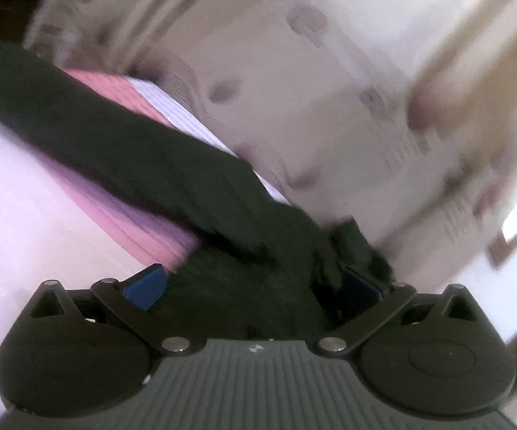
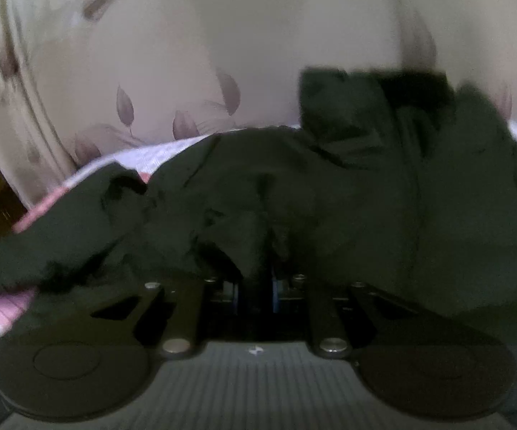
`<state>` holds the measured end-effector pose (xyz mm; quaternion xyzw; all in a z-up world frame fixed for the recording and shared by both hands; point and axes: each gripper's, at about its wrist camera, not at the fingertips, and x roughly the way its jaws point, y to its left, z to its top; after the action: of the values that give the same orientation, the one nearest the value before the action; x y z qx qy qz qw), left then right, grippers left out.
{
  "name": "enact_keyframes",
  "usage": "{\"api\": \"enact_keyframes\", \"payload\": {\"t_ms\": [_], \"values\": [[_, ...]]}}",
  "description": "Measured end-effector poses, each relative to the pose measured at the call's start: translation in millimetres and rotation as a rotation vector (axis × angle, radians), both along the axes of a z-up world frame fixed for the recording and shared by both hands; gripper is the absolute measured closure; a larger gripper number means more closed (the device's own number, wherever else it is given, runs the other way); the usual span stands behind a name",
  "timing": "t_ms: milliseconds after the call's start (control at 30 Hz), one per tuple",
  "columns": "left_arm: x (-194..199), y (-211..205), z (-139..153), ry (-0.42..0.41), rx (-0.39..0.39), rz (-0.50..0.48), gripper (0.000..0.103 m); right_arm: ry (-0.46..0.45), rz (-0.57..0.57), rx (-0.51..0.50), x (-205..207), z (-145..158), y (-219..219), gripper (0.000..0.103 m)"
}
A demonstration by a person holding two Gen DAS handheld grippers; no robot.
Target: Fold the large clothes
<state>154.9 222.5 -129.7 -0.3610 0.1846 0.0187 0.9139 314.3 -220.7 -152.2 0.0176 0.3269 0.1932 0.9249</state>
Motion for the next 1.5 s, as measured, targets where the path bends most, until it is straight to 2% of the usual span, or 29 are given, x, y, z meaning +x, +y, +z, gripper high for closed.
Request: {"api": "enact_keyframes", "payload": {"t_ms": [67,100,200,233,433,567,633,667,700,733,767,800,900,1033,1133,1233,1300,1367,1433,1500], "values": [[-2,22,4,0.011,-0.018,0.020,0.000,-0.027,0.018,-0.060,-5,1,10,0.078],[-2,36,5,0.024,-0.028,0.043,0.000,-0.041,0.026,-0.093,-7,1,15,0.071],[2,73,3,0.063,-0.066,0.112,0.001,-0.080,0.031,-0.193,-14,1,30,0.012],[3,86,1,0.076,-0.089,0.133,0.003,-0.088,0.022,-0.213,-15,1,31,0.006],[3,154,-14,0.108,-0.216,0.286,0.012,-0.075,0.027,-0.195,-13,1,29,0.005],[9,187,-26,0.116,-0.304,0.350,0.032,-0.080,0.026,-0.194,-14,1,29,0.005],[15,199,-28,0.116,-0.326,0.348,0.037,-0.084,0.024,-0.193,-15,1,30,0.005],[20,202,-28,0.119,-0.324,0.348,0.044,-0.085,0.024,-0.194,-16,0,30,0.005],[25,206,-29,0.131,-0.322,0.356,0.062,-0.086,0.024,-0.194,-16,1,30,0.004],[29,211,-32,0.148,-0.329,0.370,0.072,-0.086,0.024,-0.194,-16,1,30,0.004],[30,215,-36,0.159,-0.333,0.378,0.094,-0.085,0.024,-0.191,-16,1,30,0.004],[33,220,-40,0.165,-0.329,0.381,0.097,-0.084,0.024,-0.188,-16,1,30,0.004],[38,223,-40,0.096,-0.318,0.399,0.098,-0.088,0.024,-0.171,-17,3,28,0.004],[52,198,13,-0.015,-0.170,0.378,0.099,-0.113,-0.003,-0.061,-23,12,12,0.004],[64,165,67,-0.125,-0.085,0.280,0.099,-0.068,-0.087,0.151,-34,26,-26,0.004],[69,108,123,-0.248,0.051,0.142,0.099,-0.059,-0.188,0.349,-59,38,-73,0.004],[72,69,147,-0.309,0.086,0.050,0.099,-0.058,-0.207,0.402,-73,46,-97,0.003],[78,22,166,-0.350,0.132,-0.072,0.099,-0.084,-0.204,0.412,-86,54,-119,0.003],[84,-31,177,-0.382,0.194,-0.191,0.097,-0.120,-0.227,0.393,-99,62,-140,0.003],[90,-77,175,-0.398,0.247,-0.292,0.096,-0.133,-0.252,0.402,-109,68,-164,0.002]]}}
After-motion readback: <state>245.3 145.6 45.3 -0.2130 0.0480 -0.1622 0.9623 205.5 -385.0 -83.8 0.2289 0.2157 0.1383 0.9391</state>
